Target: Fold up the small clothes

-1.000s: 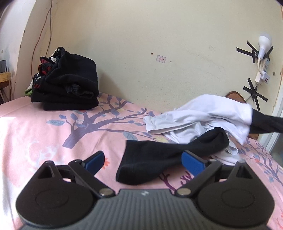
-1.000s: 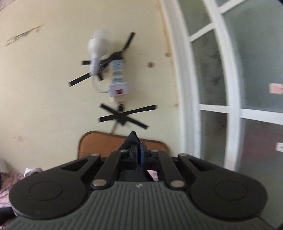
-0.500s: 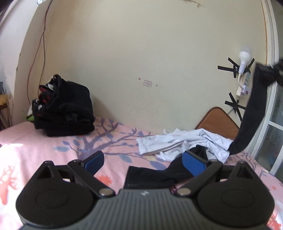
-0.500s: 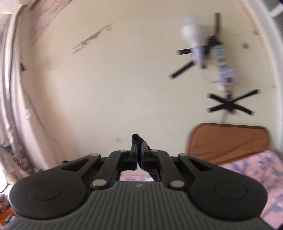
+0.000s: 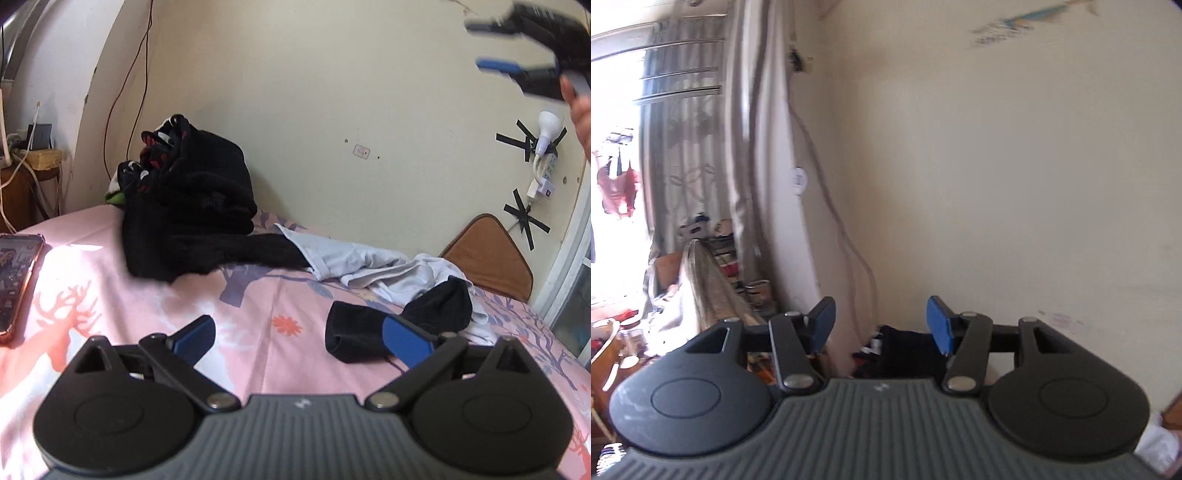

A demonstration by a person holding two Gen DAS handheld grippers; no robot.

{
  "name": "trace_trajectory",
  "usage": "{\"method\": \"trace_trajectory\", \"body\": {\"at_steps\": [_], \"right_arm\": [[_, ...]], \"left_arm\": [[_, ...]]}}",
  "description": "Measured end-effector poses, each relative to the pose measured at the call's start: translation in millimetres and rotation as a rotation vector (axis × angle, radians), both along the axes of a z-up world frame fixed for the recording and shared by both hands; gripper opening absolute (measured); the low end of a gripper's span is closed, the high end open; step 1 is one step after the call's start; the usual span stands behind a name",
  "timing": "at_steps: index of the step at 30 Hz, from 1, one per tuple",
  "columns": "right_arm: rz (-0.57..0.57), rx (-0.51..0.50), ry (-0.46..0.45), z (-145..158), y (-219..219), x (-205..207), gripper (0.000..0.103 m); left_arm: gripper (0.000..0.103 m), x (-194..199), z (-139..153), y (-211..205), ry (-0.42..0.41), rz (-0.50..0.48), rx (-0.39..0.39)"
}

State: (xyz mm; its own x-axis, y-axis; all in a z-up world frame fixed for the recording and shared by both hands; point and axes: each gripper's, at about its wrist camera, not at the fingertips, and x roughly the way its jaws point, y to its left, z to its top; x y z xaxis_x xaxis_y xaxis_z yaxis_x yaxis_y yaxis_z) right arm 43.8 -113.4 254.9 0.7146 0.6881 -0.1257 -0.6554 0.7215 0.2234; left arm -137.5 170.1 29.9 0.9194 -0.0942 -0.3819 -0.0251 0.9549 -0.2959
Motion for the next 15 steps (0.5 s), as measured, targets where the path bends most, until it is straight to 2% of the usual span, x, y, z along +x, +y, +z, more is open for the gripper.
{"method": "trace_trajectory", "body": {"at_steps": [3,4,5,8,9,11,13,14,15], "right_arm": [[-0.283,-0.106,0.144,-77,-50,21,0.058],[-0.367,-0.152,0.238,-113,-65,29,0.059],[-0.401,-0.151,0.335,-145,-76,34,0.059],[-0.39,-0.028,0.624,-221,-93,42,0.059],[-0.368,0.007,0.667,-235,-87,44,0.059],[-0.327,0.045,0.679,-246,-69,49,0.056],[-0.28,0.061,0.659,-244,-60,51,0.017],[-0.269,0.077,0.651,-240,-63,49,0.006],[-0.261,0.102,0.623,-232,-75,44,0.005]], "left_arm": [[0.1,13,-10,3,0.031,-0.012,-0.031],[0.1,18,-13,3,0.04,-0.015,-0.046],[0.1,21,-15,2,0.047,-0.018,-0.057],[0.1,24,-15,-4,0.052,-0.023,-0.049],[0.1,22,-14,-5,0.049,-0.024,-0.041],[0.1,20,-12,-8,0.053,-0.027,-0.031],[0.1,19,-8,-10,0.057,-0.02,-0.015],[0.1,17,-6,-11,0.056,-0.017,-0.005],[0.1,17,-5,-10,0.057,-0.016,0.003]]}}
